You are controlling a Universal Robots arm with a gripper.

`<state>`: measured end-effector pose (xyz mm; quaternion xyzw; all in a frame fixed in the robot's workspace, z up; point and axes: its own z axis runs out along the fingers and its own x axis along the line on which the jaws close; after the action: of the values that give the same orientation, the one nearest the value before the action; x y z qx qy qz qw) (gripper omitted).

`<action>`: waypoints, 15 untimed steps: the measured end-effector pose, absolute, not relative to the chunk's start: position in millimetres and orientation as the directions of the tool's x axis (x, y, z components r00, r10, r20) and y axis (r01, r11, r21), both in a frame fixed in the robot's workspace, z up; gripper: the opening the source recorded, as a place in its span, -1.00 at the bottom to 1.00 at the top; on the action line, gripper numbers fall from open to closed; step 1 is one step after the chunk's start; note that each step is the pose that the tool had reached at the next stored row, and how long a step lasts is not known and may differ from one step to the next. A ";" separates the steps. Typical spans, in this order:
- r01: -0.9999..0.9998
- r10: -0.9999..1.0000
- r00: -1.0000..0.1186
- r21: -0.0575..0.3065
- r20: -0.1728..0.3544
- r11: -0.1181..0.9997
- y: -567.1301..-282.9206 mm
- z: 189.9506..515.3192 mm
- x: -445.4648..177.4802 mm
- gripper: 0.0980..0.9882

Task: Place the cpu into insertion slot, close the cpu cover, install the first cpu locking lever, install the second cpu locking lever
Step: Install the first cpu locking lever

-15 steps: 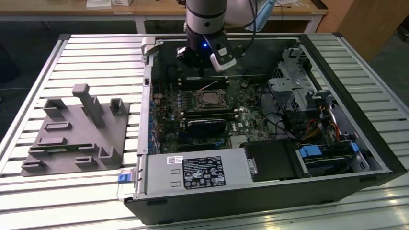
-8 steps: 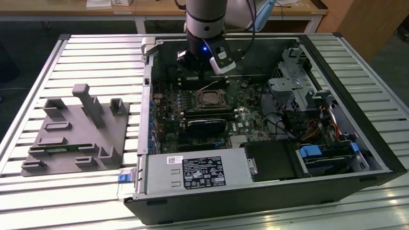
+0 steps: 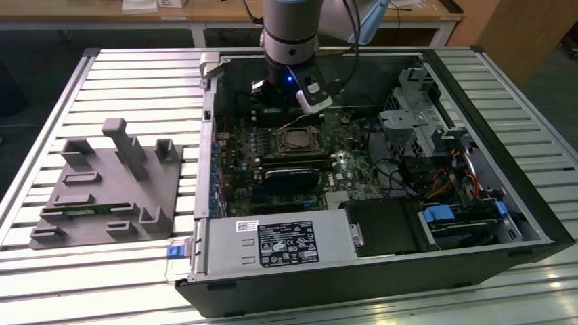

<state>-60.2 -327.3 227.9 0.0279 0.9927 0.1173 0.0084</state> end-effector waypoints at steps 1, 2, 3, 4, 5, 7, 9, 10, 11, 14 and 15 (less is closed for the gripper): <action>0.053 0.057 -0.998 0.233 -0.011 0.971 -327.4 226.1 -60.0 -0.98; 0.053 0.058 -0.998 0.233 -0.011 0.971 -327.4 224.3 -59.9 -0.98; 0.053 0.058 -0.998 0.233 -0.011 0.971 -327.4 222.5 -59.8 -0.98; 0.053 0.058 -0.998 0.232 -0.012 0.971 -327.4 221.1 -59.6 -0.98; 0.053 0.057 -0.998 0.231 -0.012 0.972 -327.4 220.0 -59.3 -0.98; 0.053 0.057 -0.998 0.229 -0.012 0.972 -327.4 219.2 -56.1 -0.98; 0.053 0.058 -0.998 0.229 -0.012 0.972 -327.5 218.7 -50.1 -0.98; 0.053 0.057 -0.998 0.229 -0.012 0.972 -327.5 218.5 -46.6 -0.98; 0.053 0.057 -0.998 0.229 -0.012 0.972 -327.5 218.3 -43.2 -0.98; 0.053 0.057 -0.998 0.229 -0.012 0.972 -327.5 217.8 -34.8 -0.98; 0.053 0.057 -0.998 0.229 -0.012 0.972 -327.5 217.8 -32.7 -0.98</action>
<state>-32.7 -327.5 217.8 0.0278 0.9930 0.1148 0.0093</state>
